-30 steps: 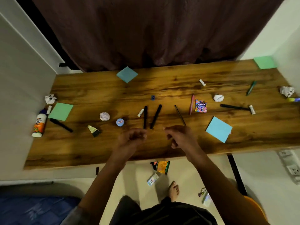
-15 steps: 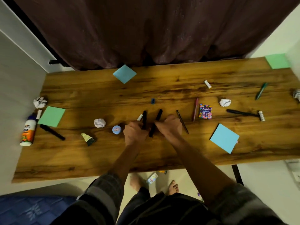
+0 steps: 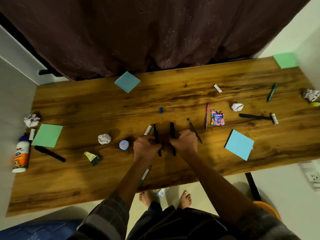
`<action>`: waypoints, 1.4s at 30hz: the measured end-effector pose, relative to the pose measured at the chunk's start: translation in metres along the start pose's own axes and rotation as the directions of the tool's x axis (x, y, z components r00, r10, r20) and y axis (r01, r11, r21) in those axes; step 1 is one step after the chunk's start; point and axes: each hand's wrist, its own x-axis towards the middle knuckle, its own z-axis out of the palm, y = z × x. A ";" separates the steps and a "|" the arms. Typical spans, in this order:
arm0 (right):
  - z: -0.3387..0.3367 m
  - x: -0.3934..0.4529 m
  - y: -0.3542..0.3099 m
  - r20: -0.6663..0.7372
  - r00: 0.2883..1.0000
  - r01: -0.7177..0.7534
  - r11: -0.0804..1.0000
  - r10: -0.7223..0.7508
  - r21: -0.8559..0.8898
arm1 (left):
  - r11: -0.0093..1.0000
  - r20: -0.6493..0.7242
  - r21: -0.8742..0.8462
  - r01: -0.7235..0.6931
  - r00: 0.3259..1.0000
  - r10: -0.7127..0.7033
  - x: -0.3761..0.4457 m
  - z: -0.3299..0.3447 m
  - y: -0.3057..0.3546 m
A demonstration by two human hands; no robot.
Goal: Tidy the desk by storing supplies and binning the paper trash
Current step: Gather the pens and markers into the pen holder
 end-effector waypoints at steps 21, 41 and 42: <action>-0.151 -0.101 0.133 -0.181 0.977 -0.027 0.906 0.113 0.422 | 0.932 0.270 -0.313 -0.185 0.923 0.274 -0.117 0.079 0.080; -0.353 -0.123 0.322 -0.387 0.909 0.107 0.808 0.156 0.579 | 0.806 0.205 -0.395 -0.442 0.812 0.546 -0.237 0.259 0.275; -0.357 -0.120 0.323 -0.395 0.905 0.114 0.805 0.158 0.583 | 0.796 0.207 -0.412 -0.442 0.806 0.555 -0.235 0.262 0.284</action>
